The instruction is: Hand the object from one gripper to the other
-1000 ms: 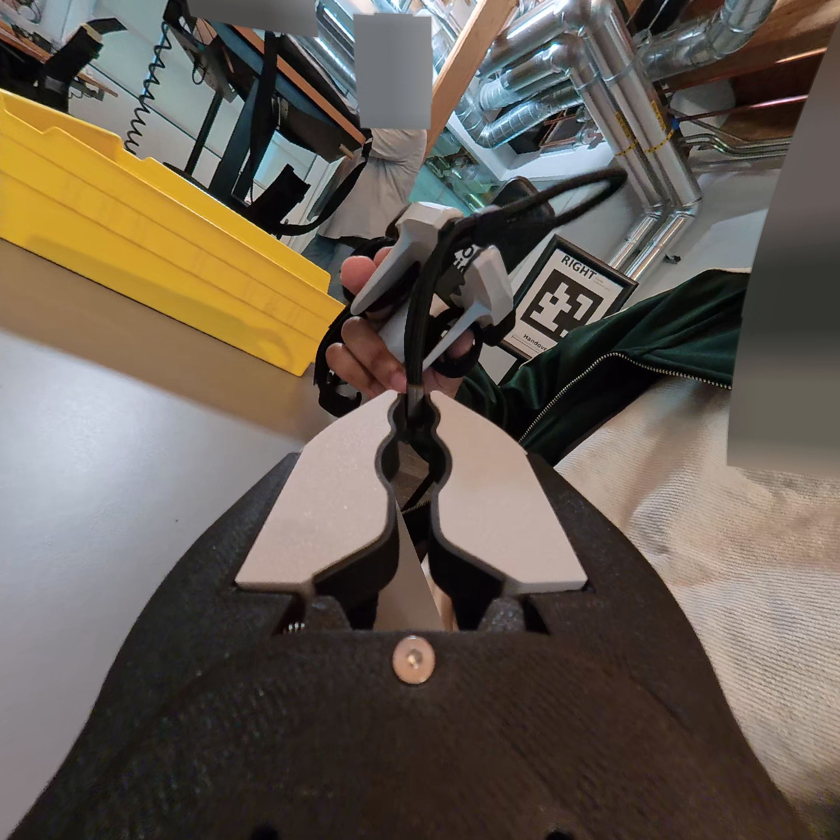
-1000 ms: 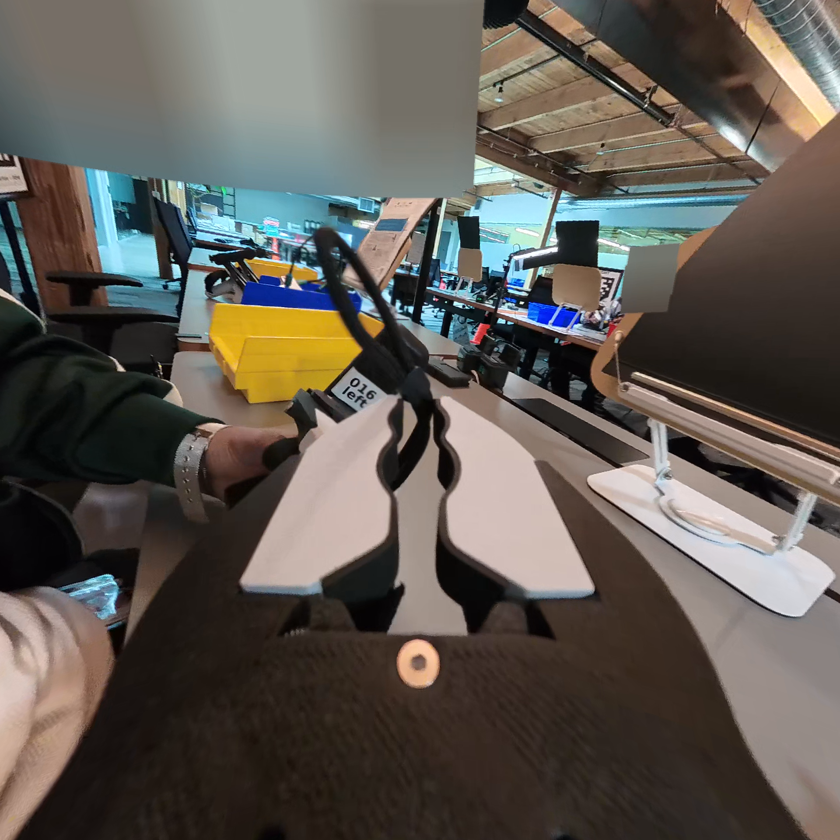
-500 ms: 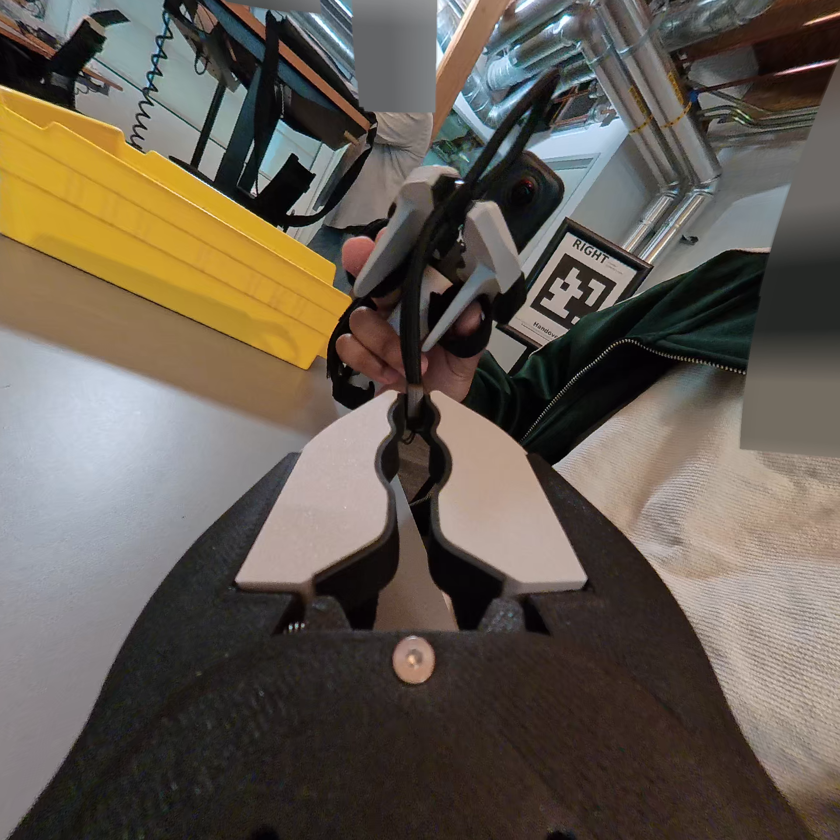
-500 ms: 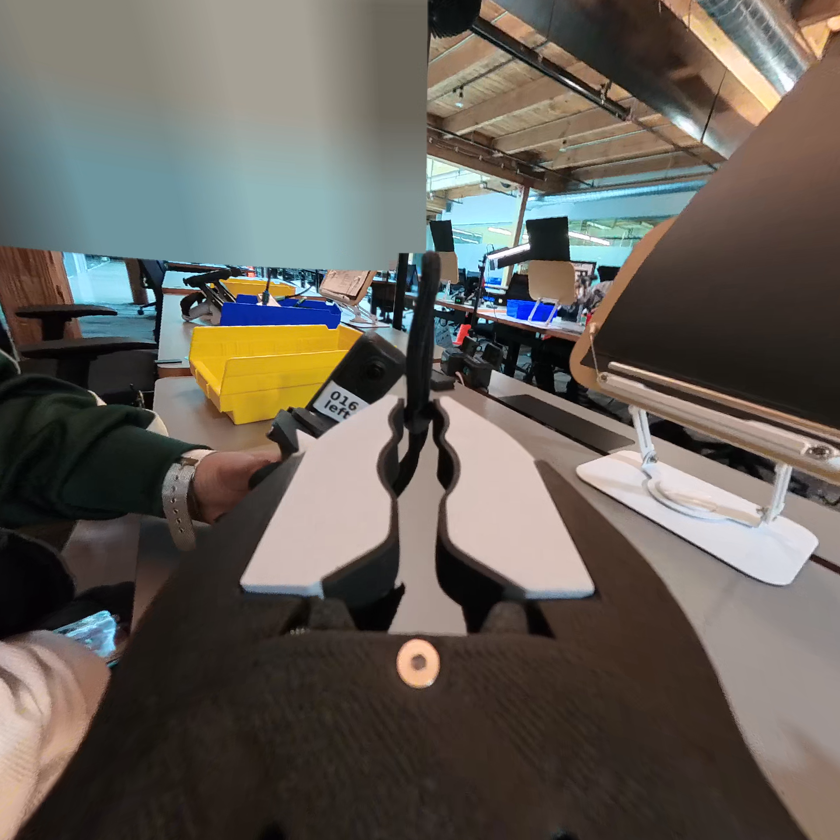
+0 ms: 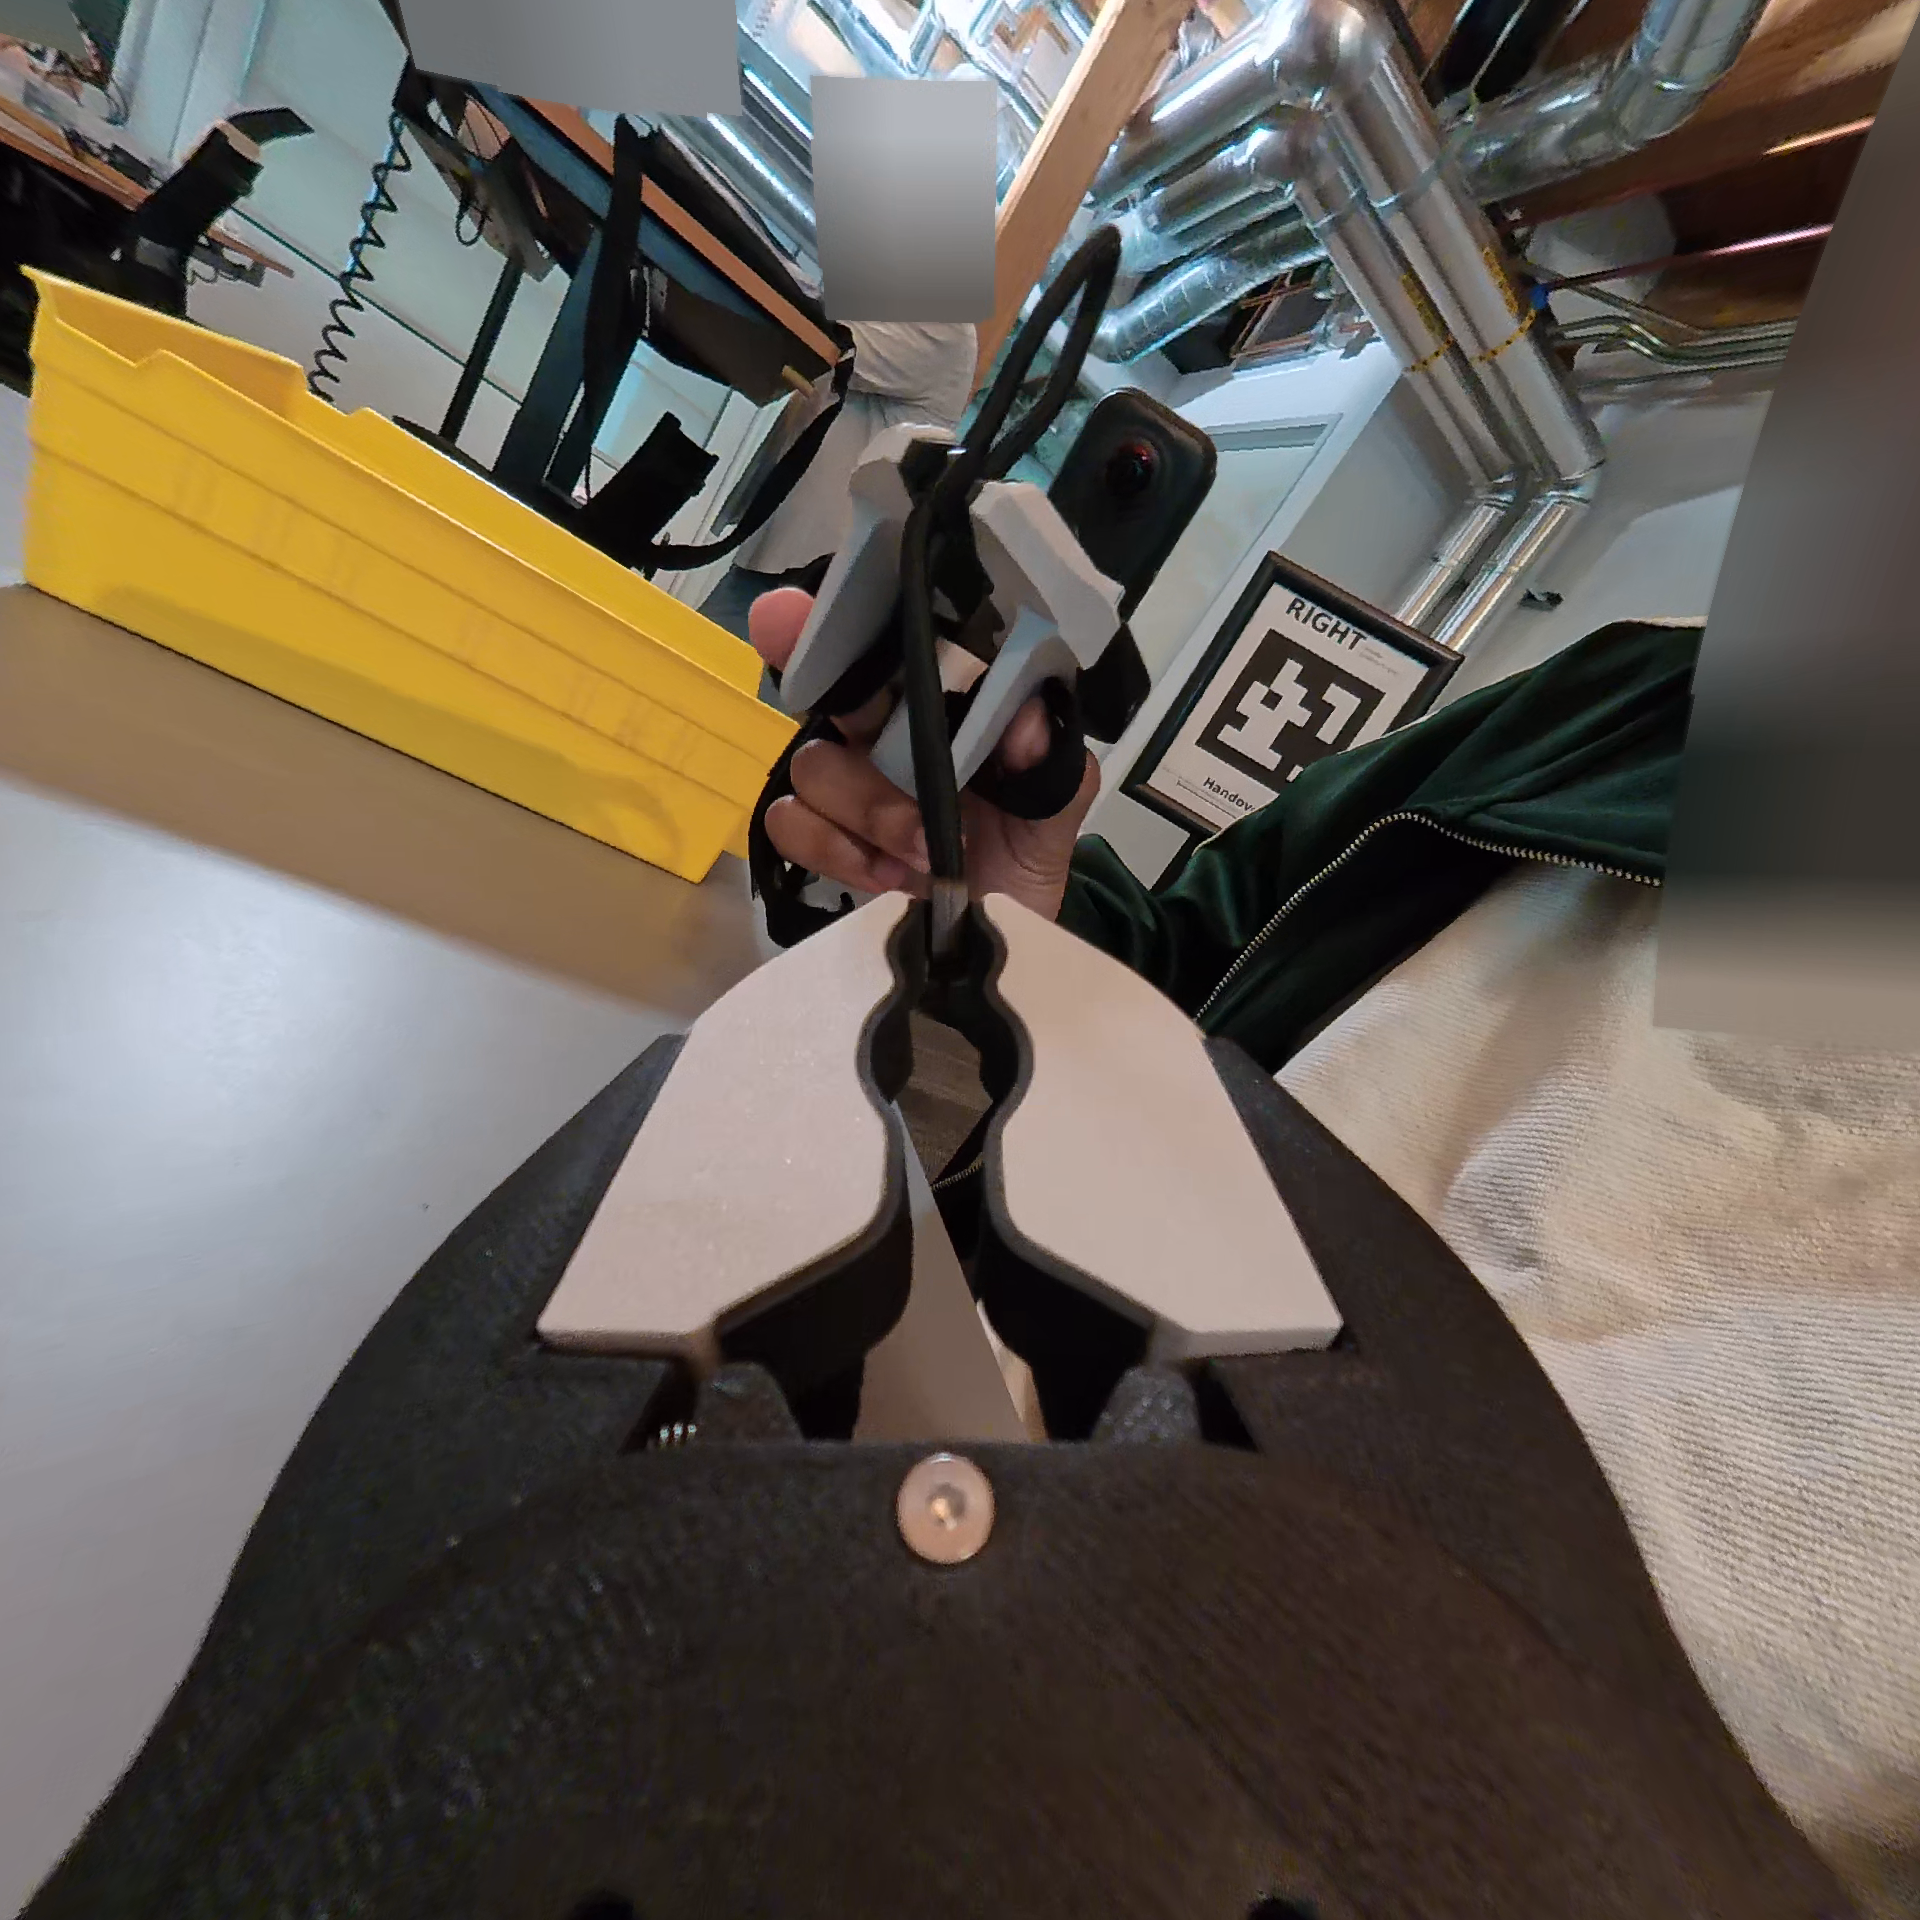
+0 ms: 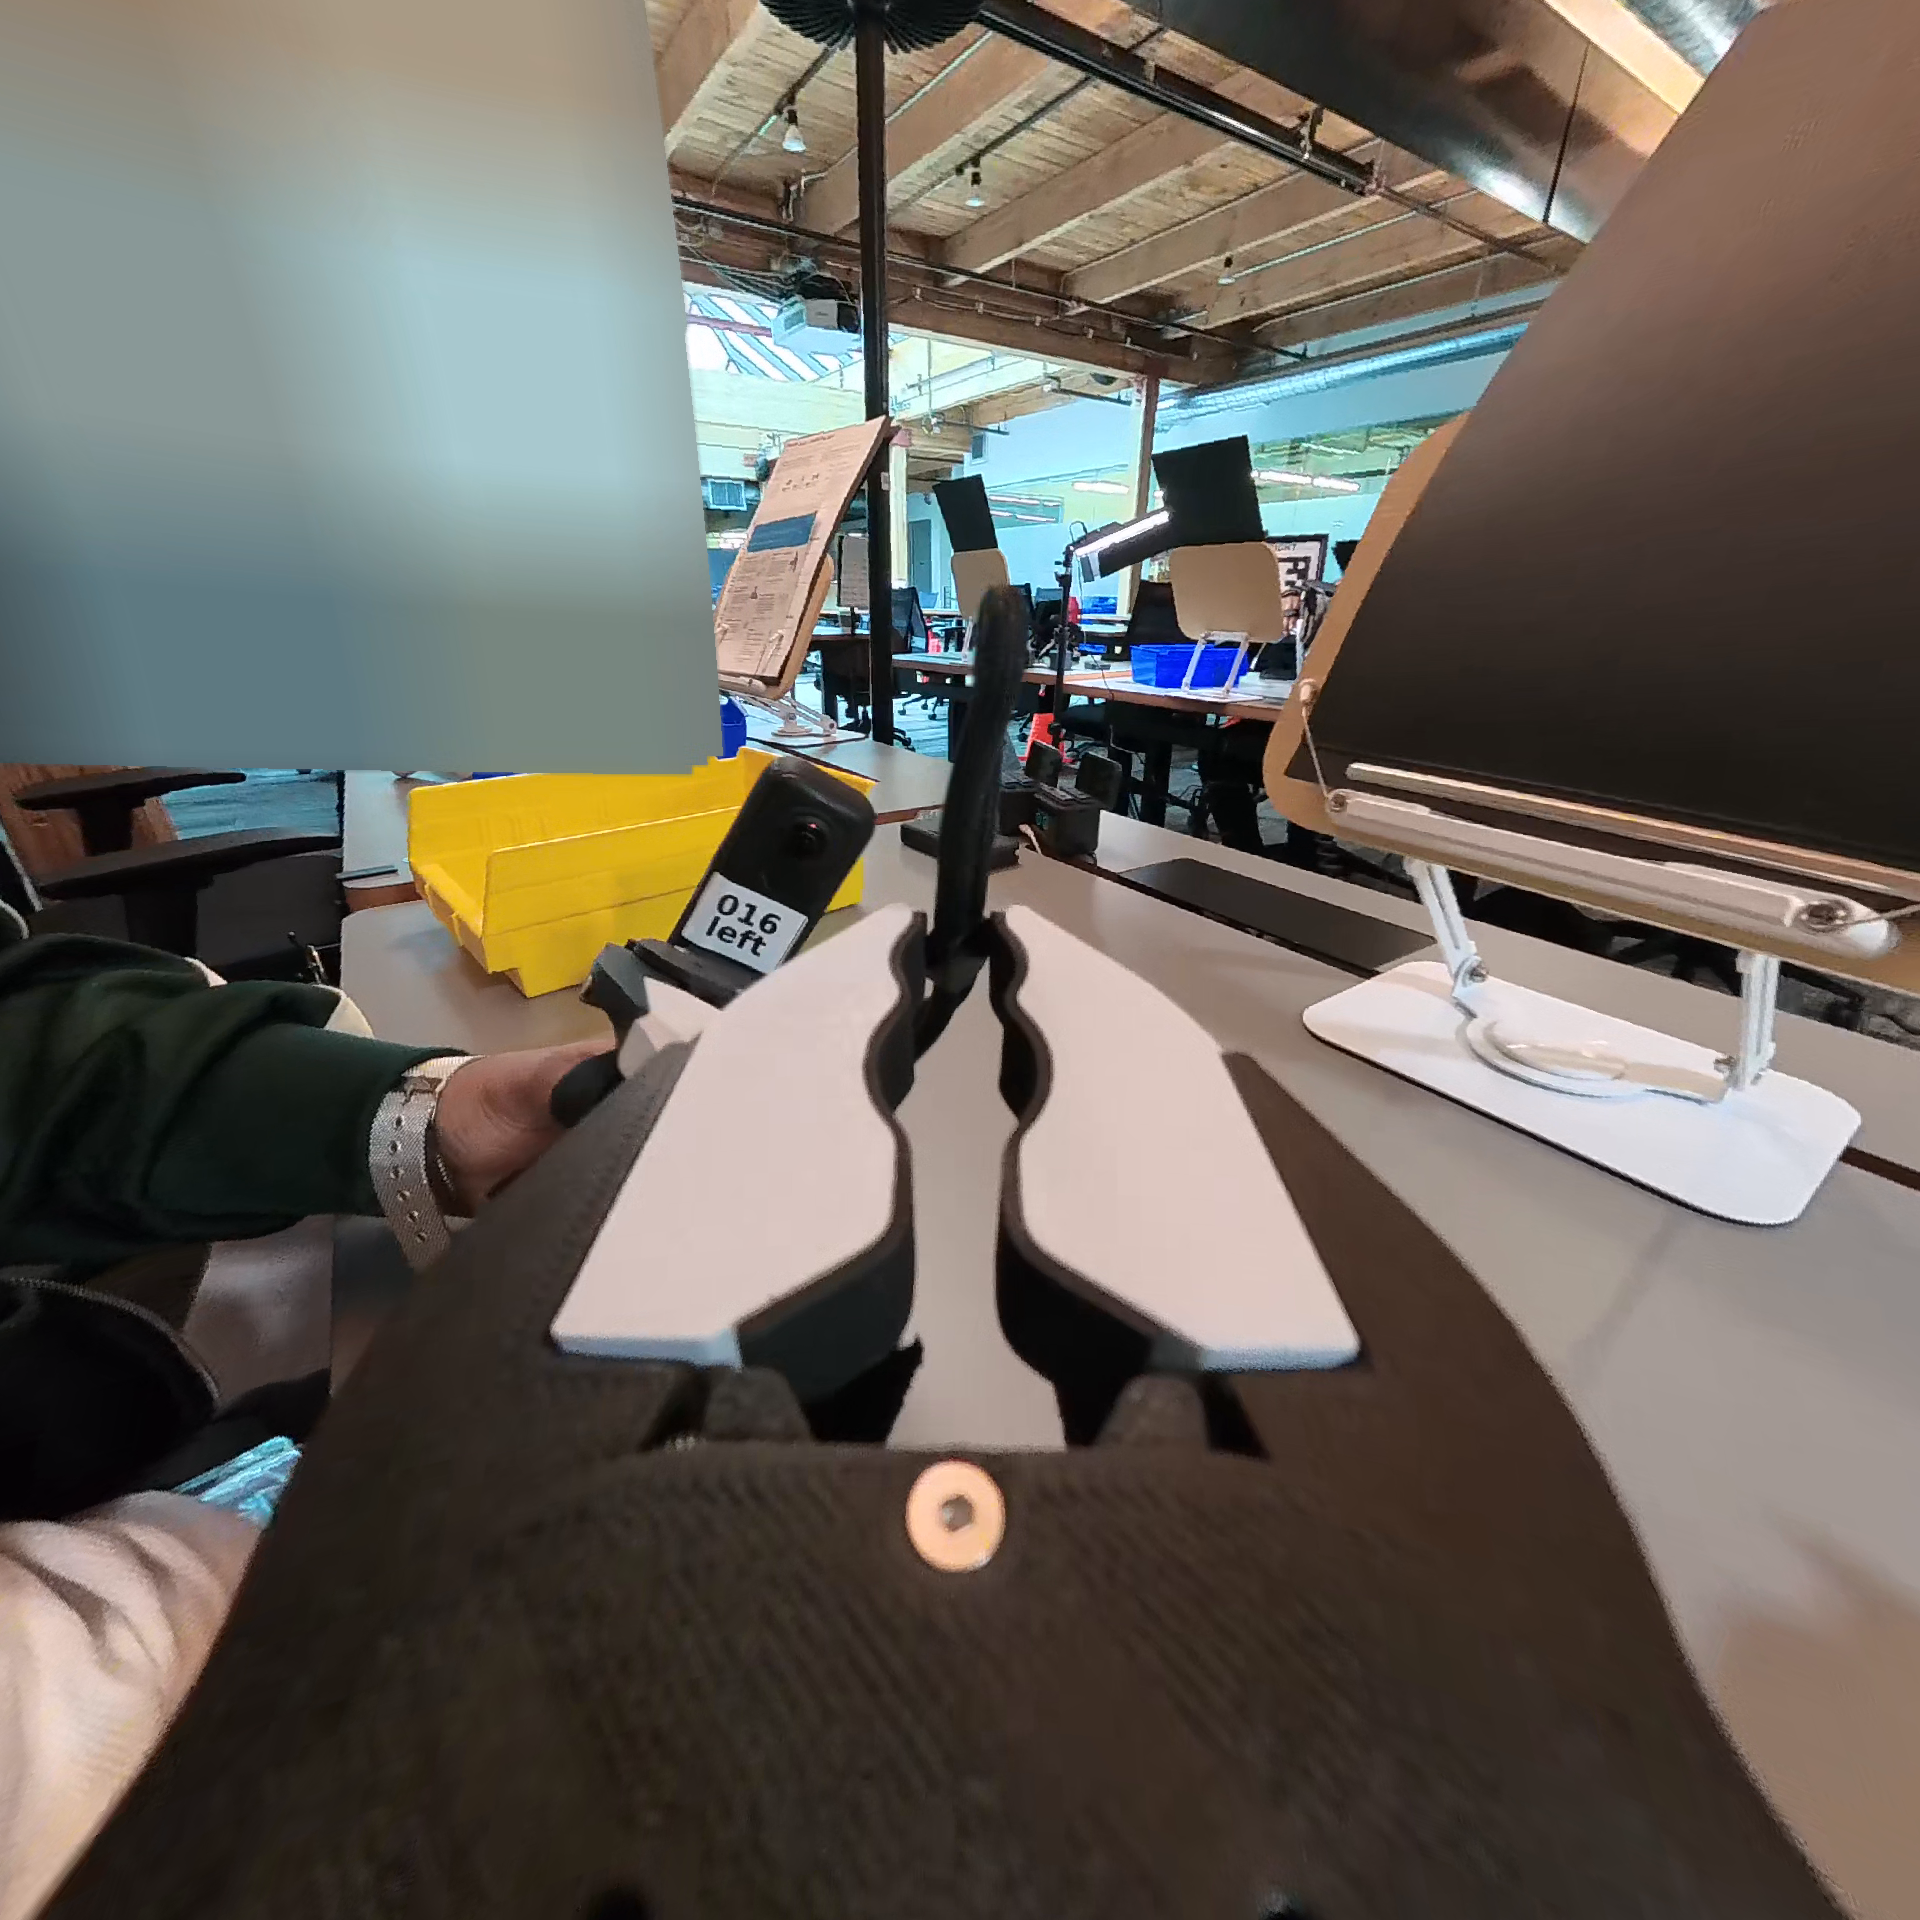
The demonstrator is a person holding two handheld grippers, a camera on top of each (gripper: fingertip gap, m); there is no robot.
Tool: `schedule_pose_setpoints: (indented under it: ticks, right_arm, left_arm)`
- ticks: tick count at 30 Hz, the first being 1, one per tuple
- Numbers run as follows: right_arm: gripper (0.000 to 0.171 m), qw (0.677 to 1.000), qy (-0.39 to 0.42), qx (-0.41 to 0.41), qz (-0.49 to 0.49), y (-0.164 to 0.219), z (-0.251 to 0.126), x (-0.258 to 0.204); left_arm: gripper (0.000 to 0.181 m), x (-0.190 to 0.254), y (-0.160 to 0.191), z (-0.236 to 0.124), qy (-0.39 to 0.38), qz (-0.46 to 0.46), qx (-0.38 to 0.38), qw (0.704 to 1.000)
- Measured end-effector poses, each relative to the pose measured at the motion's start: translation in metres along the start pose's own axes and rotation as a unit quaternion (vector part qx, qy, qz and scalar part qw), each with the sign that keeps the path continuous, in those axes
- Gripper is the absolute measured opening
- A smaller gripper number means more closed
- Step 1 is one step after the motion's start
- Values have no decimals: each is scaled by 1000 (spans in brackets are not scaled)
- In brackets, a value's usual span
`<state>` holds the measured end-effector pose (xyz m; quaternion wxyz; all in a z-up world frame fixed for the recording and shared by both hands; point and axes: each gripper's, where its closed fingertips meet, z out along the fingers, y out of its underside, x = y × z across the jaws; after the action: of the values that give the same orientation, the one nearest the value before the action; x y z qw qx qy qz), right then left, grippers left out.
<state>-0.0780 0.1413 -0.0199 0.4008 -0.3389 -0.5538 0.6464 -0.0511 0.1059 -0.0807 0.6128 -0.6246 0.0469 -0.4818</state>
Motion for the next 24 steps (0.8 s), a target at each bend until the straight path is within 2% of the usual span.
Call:
schedule_pose_setpoints:
  ticks: [9, 24]
  right_arm:
    - [11, 1000, -21, 4, 23, -2, 1, -5]
    - [9, 996, 16, -6, 84, 6, -2, 15]
  left_arm:
    - [6, 1, 2, 1, 4, 4, -5, 1000]
    - [6, 3, 0, 0, 5, 11, 0, 1000]
